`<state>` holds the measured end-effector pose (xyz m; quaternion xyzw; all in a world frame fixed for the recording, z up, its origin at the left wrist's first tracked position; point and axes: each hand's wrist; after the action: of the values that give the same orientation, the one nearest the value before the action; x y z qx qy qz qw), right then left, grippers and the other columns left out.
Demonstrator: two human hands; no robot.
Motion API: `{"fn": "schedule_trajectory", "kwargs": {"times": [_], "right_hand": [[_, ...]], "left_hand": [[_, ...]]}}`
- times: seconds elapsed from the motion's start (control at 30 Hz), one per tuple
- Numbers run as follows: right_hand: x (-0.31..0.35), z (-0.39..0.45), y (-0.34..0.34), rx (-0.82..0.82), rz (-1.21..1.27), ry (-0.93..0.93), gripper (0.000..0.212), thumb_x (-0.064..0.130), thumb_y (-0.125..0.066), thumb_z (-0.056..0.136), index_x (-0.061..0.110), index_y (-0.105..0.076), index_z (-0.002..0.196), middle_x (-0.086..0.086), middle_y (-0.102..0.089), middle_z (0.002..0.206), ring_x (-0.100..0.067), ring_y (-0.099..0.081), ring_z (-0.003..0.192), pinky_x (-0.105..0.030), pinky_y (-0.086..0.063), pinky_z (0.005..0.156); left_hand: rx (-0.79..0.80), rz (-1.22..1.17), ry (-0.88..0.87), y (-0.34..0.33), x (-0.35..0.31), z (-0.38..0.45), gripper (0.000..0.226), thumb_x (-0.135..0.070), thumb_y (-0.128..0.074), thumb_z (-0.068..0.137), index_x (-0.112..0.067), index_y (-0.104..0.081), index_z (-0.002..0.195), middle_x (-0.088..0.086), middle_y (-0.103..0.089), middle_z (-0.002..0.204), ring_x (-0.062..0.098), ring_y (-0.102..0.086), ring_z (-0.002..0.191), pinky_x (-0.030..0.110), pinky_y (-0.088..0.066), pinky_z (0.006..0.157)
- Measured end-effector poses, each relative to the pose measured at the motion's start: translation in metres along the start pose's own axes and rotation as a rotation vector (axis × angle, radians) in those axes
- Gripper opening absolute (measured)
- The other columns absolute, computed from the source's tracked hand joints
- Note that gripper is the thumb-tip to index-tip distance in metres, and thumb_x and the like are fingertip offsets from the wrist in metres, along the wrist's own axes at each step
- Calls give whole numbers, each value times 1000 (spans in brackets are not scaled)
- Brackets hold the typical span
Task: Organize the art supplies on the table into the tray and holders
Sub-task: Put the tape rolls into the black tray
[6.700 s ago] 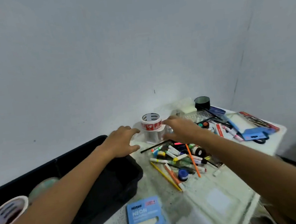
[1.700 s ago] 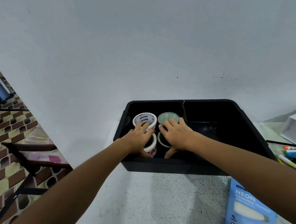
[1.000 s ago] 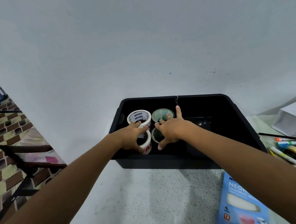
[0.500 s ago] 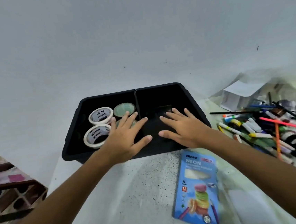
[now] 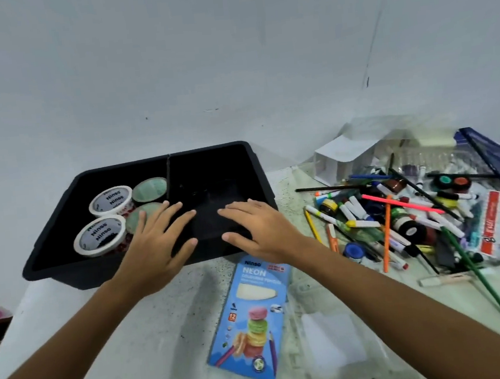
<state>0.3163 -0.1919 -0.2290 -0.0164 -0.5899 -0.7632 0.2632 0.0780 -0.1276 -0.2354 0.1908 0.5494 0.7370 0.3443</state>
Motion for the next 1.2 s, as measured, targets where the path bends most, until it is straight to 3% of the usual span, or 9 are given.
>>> {"fn": "schedule_trajectory", "kwargs": {"times": [0.27,0.47,0.67,0.9,1.07,1.2], "right_hand": [[-68,-61,79,-64,-64,-110,50,39,-55,94,11,-54,135,-10,-52,139,-24,-47,129,-36,-39,103],[-145,-147,163,-61,-192,-324,55,41,-54,95,16,-44,143,-5,-46,145,-23,-45,131,-35,-39,100],[-202,-251,225,-101,-235,-576,55,40,-54,94,20,-42,144,-2,-46,145,-22,-48,127,-33,-41,96],[-245,-347,255,-155,-209,-865,54,44,-51,96,23,-41,144,1,-43,148,-18,-46,129,-35,-38,102],[-266,-393,252,-181,-175,-1059,56,45,-53,94,25,-39,145,3,-38,151,-17,-37,137,-34,-36,104],[-272,-408,234,-231,-176,-1133,67,53,-55,91,27,-33,148,1,-34,153,-17,-35,136,-34,-38,104]], "left_hand": [[-1,-68,-124,1,-86,66,76,-72,-24,90,-21,-47,140,5,-45,145,26,-25,143,58,-14,115],[61,-44,-297,-18,-186,146,73,-71,-25,92,-17,-53,132,13,-55,132,38,-44,129,60,-35,103],[151,-146,-445,-55,-304,206,79,-76,-22,88,-22,-47,140,5,-47,141,30,-34,138,57,-28,110],[243,-220,-666,-96,-415,259,90,-83,-12,81,-25,-37,146,3,-38,149,23,-27,141,51,-21,116],[302,-232,-793,-130,-474,296,83,-76,-27,80,-27,-35,147,3,-35,151,21,-25,141,52,-24,114],[352,-209,-845,-152,-502,322,91,-77,-23,73,-28,-27,150,3,-28,155,23,-19,144,47,-18,118]]}}
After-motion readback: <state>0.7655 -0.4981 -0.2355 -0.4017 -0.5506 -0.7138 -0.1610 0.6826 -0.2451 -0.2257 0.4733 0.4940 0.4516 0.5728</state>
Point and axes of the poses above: each hand's wrist, its own z-axis towards the middle knuckle, its own y-axis out of the back of the hand, x = y × z
